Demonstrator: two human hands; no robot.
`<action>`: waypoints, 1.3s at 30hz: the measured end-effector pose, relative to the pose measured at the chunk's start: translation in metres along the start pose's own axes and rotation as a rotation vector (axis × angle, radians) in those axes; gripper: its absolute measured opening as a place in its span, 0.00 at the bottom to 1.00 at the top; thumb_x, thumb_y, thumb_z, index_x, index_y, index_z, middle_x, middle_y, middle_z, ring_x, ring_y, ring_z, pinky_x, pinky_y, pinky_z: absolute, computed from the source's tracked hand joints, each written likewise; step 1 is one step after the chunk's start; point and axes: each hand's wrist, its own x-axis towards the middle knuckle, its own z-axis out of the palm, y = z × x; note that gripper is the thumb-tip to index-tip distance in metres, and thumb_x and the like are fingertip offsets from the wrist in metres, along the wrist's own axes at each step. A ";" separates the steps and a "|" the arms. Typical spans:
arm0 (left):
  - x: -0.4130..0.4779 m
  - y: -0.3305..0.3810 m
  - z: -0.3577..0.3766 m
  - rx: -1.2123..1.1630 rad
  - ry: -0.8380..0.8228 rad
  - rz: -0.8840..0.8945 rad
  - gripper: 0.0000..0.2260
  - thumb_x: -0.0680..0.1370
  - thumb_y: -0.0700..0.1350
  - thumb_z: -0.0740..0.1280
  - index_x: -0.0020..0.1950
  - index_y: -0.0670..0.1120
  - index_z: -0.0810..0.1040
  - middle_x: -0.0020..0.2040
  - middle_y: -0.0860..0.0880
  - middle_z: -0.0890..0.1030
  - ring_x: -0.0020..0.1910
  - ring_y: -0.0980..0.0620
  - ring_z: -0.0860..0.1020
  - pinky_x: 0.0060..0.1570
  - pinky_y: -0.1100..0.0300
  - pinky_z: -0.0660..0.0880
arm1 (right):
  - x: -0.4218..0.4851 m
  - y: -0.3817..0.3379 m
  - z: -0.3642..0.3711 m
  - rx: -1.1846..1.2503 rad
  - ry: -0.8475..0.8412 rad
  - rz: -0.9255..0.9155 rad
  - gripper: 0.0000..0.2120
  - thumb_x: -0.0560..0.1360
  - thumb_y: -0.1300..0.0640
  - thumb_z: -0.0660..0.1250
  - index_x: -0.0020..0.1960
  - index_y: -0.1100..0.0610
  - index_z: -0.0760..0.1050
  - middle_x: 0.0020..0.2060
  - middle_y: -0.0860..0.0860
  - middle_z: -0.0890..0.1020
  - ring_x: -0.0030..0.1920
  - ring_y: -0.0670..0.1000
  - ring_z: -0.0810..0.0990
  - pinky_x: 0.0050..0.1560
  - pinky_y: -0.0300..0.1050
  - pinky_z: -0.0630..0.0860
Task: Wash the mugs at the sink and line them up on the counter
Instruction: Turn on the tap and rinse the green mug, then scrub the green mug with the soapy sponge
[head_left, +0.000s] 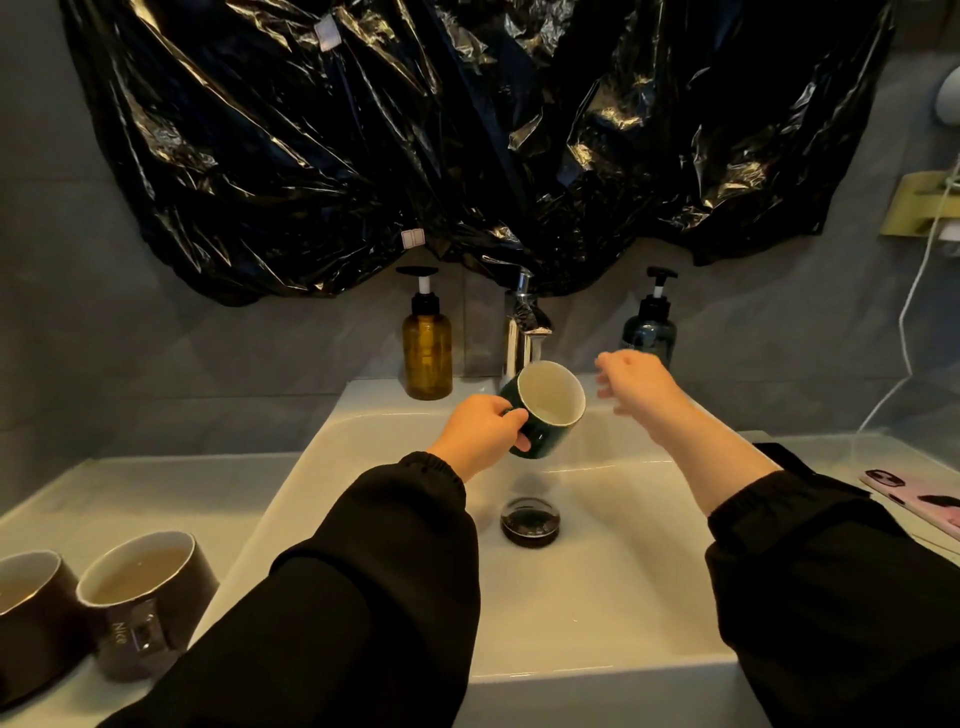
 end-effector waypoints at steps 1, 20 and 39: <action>0.000 -0.003 -0.002 0.073 0.035 0.052 0.11 0.80 0.44 0.60 0.43 0.41 0.79 0.46 0.41 0.81 0.47 0.46 0.76 0.46 0.56 0.71 | -0.001 -0.008 0.002 -0.045 0.056 -0.123 0.16 0.79 0.54 0.57 0.56 0.65 0.75 0.48 0.55 0.79 0.47 0.54 0.76 0.47 0.48 0.71; -0.029 -0.022 -0.054 1.544 0.155 0.717 0.10 0.78 0.41 0.59 0.54 0.42 0.77 0.46 0.46 0.79 0.50 0.46 0.72 0.66 0.45 0.58 | -0.003 -0.106 0.048 -0.484 -0.112 -0.670 0.12 0.80 0.55 0.57 0.45 0.60 0.74 0.73 0.51 0.66 0.66 0.52 0.71 0.71 0.53 0.59; -0.086 -0.023 -0.065 1.324 0.170 0.395 0.06 0.80 0.46 0.58 0.46 0.48 0.72 0.47 0.48 0.79 0.49 0.47 0.72 0.52 0.56 0.63 | -0.056 -0.055 0.054 -0.611 -0.005 -0.871 0.12 0.78 0.52 0.60 0.52 0.58 0.78 0.77 0.54 0.55 0.77 0.52 0.49 0.75 0.54 0.45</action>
